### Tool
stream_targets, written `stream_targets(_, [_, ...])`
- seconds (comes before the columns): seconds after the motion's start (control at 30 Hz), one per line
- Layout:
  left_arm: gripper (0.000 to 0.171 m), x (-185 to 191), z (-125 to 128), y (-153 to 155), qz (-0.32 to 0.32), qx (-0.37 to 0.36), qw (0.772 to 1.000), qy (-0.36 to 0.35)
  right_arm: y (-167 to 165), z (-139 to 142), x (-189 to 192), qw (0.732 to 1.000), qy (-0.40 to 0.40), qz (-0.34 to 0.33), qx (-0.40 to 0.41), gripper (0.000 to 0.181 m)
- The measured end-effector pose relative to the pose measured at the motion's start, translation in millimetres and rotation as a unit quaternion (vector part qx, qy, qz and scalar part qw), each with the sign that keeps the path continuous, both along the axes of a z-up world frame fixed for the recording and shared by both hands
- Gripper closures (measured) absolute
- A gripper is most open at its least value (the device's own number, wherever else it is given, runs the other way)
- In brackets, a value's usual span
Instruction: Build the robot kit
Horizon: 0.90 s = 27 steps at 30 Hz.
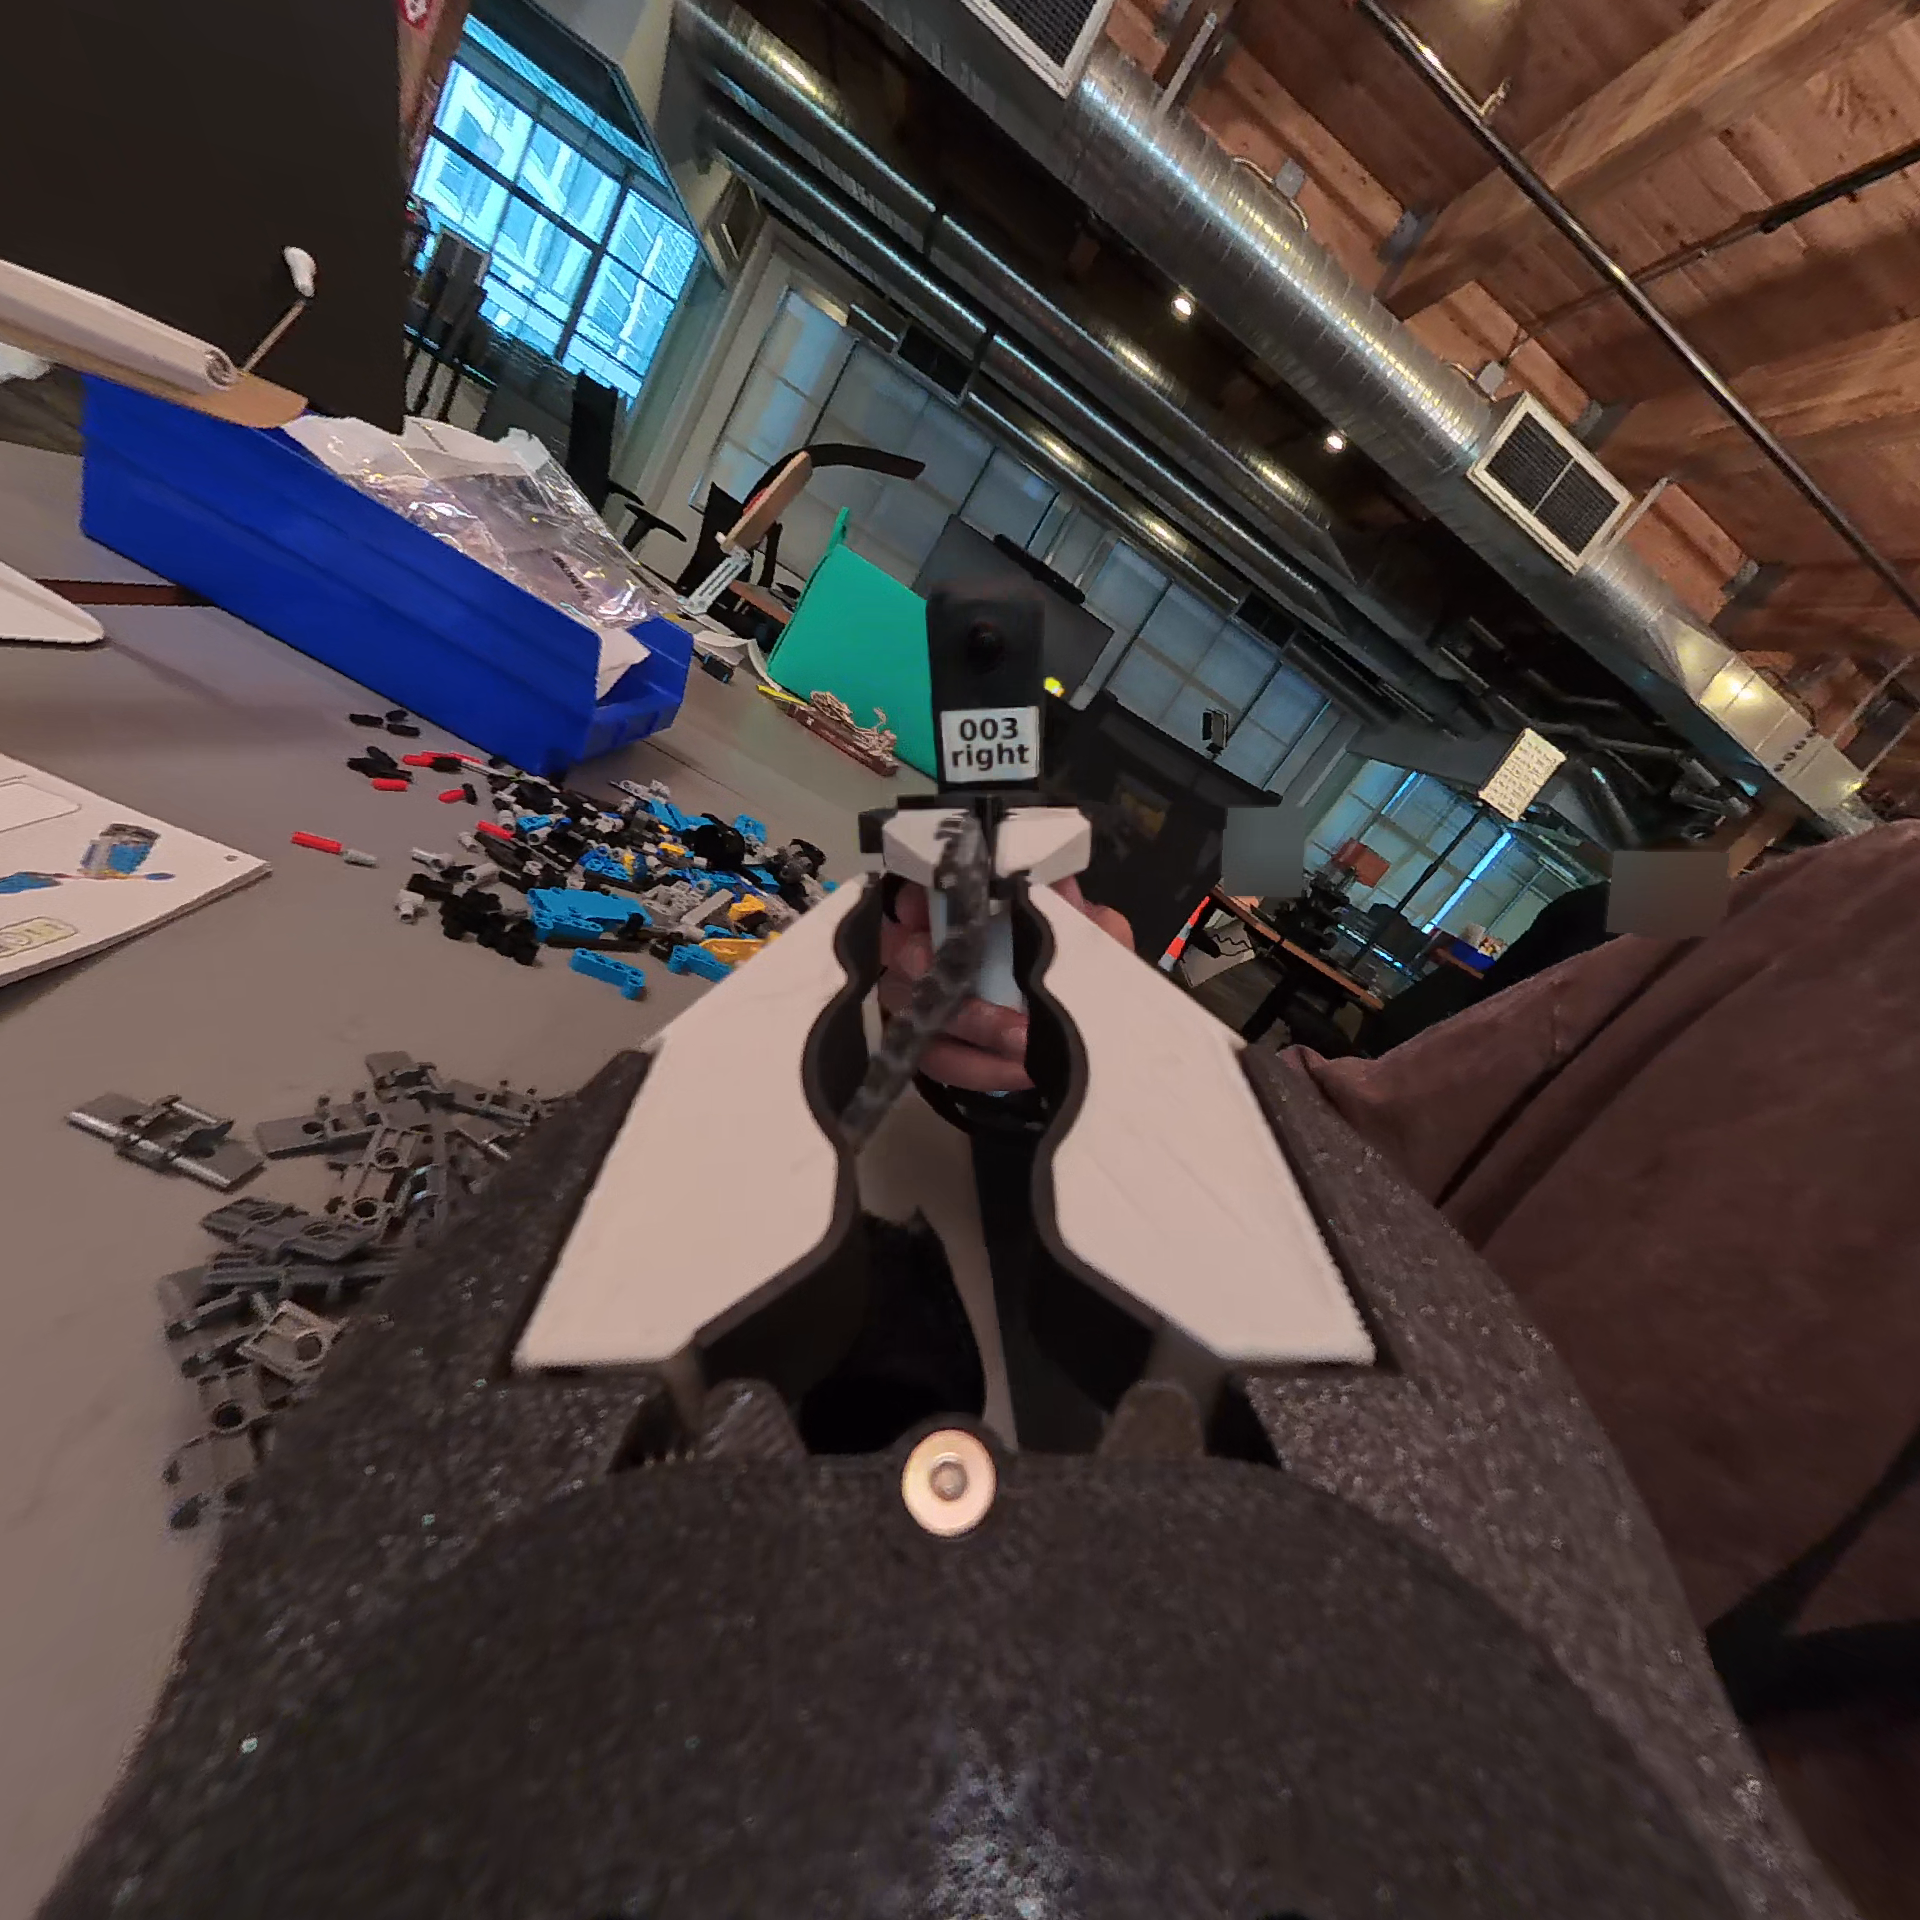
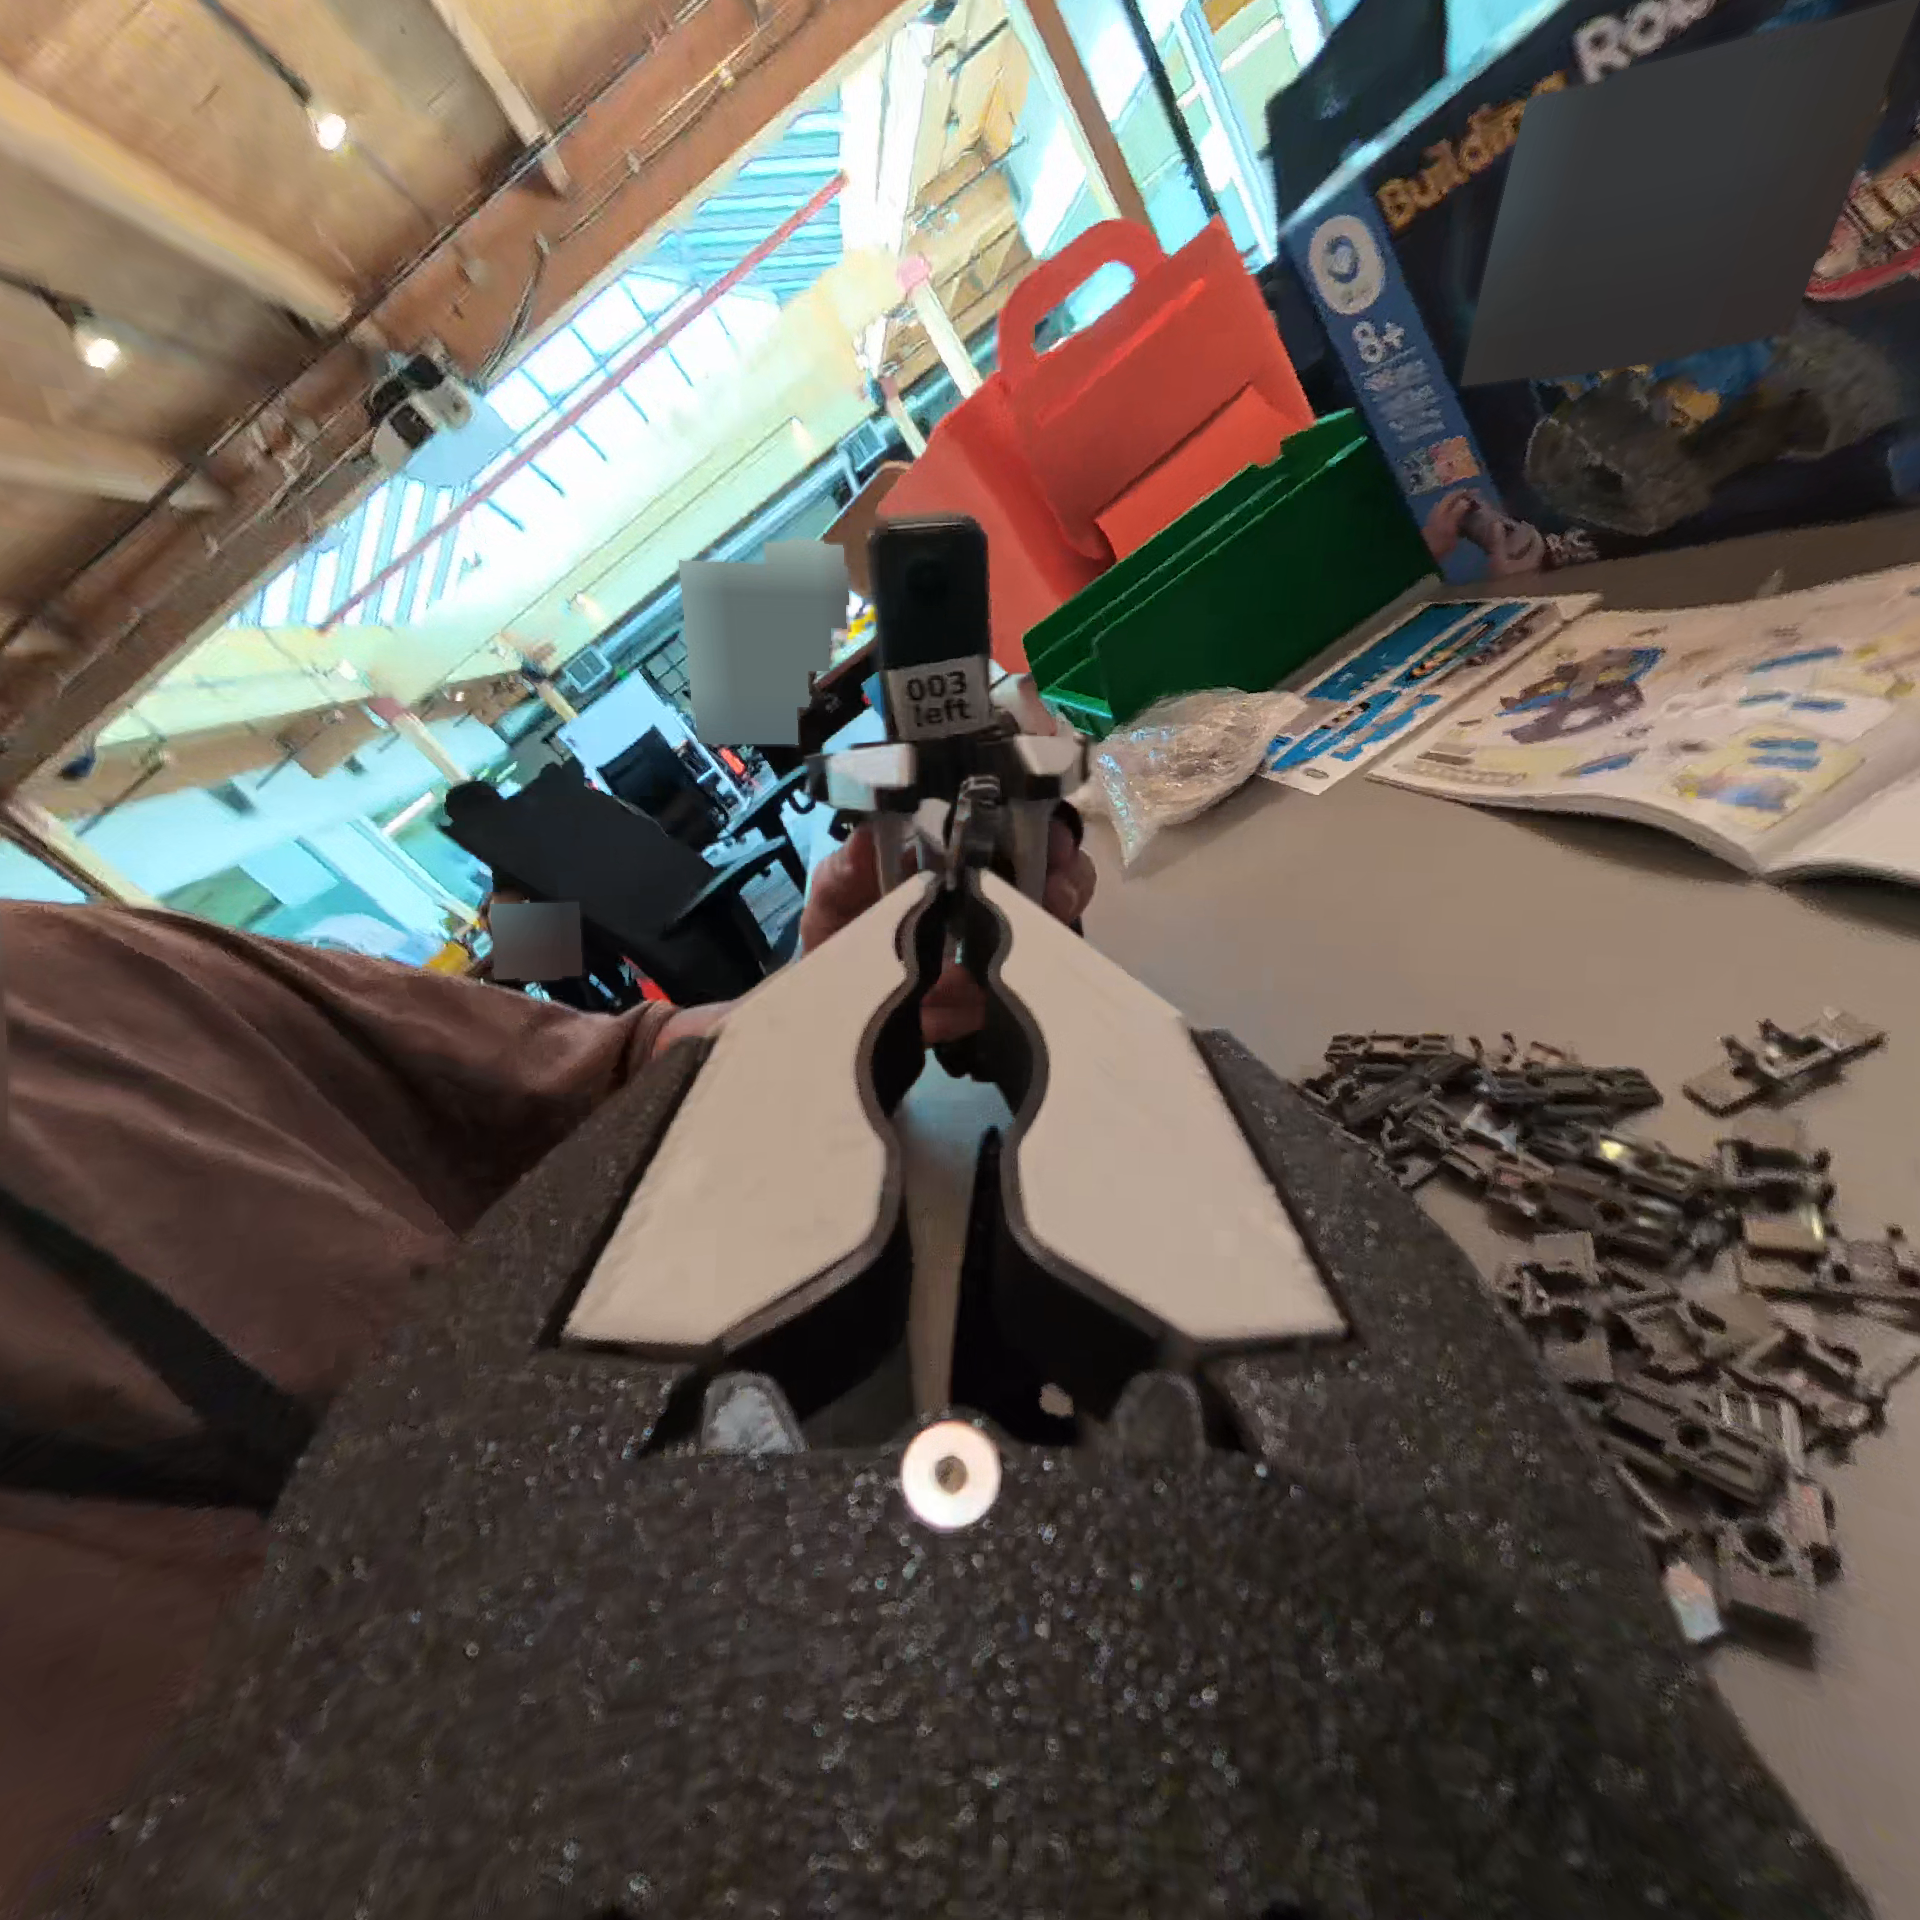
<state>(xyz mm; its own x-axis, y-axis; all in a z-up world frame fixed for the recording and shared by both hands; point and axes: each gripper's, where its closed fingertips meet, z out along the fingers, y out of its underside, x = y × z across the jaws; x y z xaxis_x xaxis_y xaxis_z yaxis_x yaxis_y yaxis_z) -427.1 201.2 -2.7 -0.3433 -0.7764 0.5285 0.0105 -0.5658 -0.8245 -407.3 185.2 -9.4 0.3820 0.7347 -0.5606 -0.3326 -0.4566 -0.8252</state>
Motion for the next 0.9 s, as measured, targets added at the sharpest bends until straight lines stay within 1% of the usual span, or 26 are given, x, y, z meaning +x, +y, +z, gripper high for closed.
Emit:
stream_targets(0.07, [0.150,-0.7,1.7,-5.5,-0.021,-0.008,1.000,-0.005,-4.9,3.6,-6.3,1.000,-0.009,0.010,0.013,0.179])
stream_targets(0.17, [0.165,-0.5,-0.7,-16.1,-0.058,-0.011,0.998,-0.002,-4.5,-5.2,-11.9,0.998,-0.057,0.004,0.019,0.178])
stream_targets(0.2, [0.169,-1.4,0.3,-16.3,-0.059,-0.012,0.998,-0.005,-6.0,-4.0,-13.0,0.998,-0.054,0.008,0.022,0.178])
stream_targets(0.33, [0.170,-1.5,-0.7,-14.0,-0.049,-0.004,0.999,0.005,-4.3,-4.5,-11.8,0.999,-0.046,0.005,0.014,0.178])
stream_targets(0.37, [0.170,-2.6,1.3,-11.3,-0.047,-0.016,0.999,0.001,-3.3,-3.6,-9.1,0.999,-0.046,-0.003,0.022,0.175])
stream_targets(0.43, [0.169,-6.8,6.6,0.0,-0.040,-0.053,0.998,-0.007,3.9,-1.4,5.1,0.997,-0.044,-0.045,0.038,0.156])
stream_targets(0.47, [0.169,-9.5,9.1,10.8,-0.026,-0.069,0.997,-0.007,6.6,-1.8,14.1,0.996,-0.048,-0.064,0.045,0.150])
stream_targets(0.5, [0.170,-13.7,12.5,25.4,-0.001,-0.073,0.997,-0.005,9.3,-3.6,23.9,0.994,-0.053,-0.084,0.053,0.151])
stream_targets(0.57, [0.169,-27.1,22.4,55.8,0.062,-0.037,0.997,0.005,13.4,-8.6,42.2,0.989,-0.054,-0.122,0.064,0.151])
stream_targets(0.63, [0.170,-42.9,36.0,76.0,0.106,0.009,0.994,0.021,15.7,-15.0,52.9,0.988,-0.050,-0.136,0.056,0.153])
stream_targets(0.67, [0.170,-51.4,46.9,80.7,0.111,0.018,0.994,0.016,16.1,-16.3,55.3,0.989,-0.044,-0.134,0.048,0.153])
stream_targets(0.7, [0.170,-60.2,60.9,81.1,0.097,0.011,0.995,-0.003,15.9,-15.6,56.8,0.990,-0.034,-0.132,0.045,0.155])
stream_targets(0.73, [0.169,-67.9,73.0,79.3,0.069,-0.008,0.997,-0.021,15.9,-14.4,57.8,0.990,-0.022,-0.132,0.044,0.157])
stream_targets(0.77, [0.170,-72.7,77.9,81.4,0.059,-0.018,0.998,-0.020,16.0,-14.2,57.8,0.990,-0.014,-0.130,0.042,0.158])
stream_targets(0.8, [0.169,-74.4,75.0,87.7,0.077,-0.001,0.997,0.000,15.9,-15.1,56.4,0.991,-0.011,-0.127,0.038,0.158])
stream_targets(0.87, [0.169,-74.6,57.0,98.7,0.123,0.080,0.987,0.067,15.7,-18.9,51.9,0.992,-0.019,-0.121,0.034,0.159])
stream_targets(0.9, [0.169,-75.5,51.2,101.8,0.137,0.112,0.981,0.085,15.8,-21.3,49.4,0.992,-0.028,-0.120,0.033,0.159])
